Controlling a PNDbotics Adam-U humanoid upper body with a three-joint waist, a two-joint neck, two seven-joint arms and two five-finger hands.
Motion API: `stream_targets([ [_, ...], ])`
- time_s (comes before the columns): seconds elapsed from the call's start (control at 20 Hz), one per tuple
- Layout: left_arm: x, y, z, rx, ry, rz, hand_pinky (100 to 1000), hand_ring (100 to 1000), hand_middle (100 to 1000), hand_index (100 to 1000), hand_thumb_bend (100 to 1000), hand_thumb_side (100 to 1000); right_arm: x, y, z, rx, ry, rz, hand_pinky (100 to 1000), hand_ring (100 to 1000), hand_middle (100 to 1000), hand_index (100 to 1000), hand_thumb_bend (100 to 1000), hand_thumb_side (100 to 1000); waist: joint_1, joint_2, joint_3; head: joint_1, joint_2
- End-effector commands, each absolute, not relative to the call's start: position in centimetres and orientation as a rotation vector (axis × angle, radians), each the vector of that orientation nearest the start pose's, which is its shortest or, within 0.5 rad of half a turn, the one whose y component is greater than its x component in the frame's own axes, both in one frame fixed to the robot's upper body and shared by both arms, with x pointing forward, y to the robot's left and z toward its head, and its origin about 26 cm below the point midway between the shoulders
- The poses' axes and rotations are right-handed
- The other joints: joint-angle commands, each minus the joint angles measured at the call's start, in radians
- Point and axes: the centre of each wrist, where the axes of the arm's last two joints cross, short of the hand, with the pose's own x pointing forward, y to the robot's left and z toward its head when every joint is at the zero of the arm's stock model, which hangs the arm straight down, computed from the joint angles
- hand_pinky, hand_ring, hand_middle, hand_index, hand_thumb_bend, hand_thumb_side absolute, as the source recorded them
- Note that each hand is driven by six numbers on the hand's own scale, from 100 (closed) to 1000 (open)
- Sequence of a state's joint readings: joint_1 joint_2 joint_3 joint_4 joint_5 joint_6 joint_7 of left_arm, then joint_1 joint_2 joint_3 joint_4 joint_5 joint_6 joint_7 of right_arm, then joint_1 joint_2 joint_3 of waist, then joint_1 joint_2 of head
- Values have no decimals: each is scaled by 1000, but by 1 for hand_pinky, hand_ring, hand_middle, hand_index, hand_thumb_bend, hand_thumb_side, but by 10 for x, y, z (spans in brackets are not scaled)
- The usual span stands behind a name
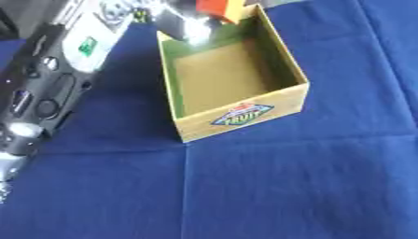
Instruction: Pick up objects on the table and place them in the box.
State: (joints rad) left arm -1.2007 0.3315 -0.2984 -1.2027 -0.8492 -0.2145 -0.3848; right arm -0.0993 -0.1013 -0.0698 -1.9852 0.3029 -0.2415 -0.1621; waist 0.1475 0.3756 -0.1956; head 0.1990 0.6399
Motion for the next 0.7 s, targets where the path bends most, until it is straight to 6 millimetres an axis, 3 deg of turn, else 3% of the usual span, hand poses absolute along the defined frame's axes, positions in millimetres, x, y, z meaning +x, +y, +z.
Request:
stream_targets([
  [0.05, 456, 125, 330, -1204, 2405, 2196, 100, 299, 279, 635, 100, 244, 278, -260, 136, -481, -2352, 151, 814, 960, 595, 934, 100, 970, -4, -14, -7, 9, -9],
  [0.55, 481, 128, 287, -1195, 2217, 2405, 100, 351, 301, 693, 100, 248, 279, -257, 138, -477, -2362, 149, 815, 962, 594, 936, 100, 973, 2, -2, -27, 10, -17],
  [0.7, 483, 129, 284, -1218, 2212, 2391, 127, 464, 409, 800, 100, 250, 279, -257, 138, -475, -2360, 146, 815, 962, 593, 936, 100, 974, 1, -2, -27, 10, -19],
])
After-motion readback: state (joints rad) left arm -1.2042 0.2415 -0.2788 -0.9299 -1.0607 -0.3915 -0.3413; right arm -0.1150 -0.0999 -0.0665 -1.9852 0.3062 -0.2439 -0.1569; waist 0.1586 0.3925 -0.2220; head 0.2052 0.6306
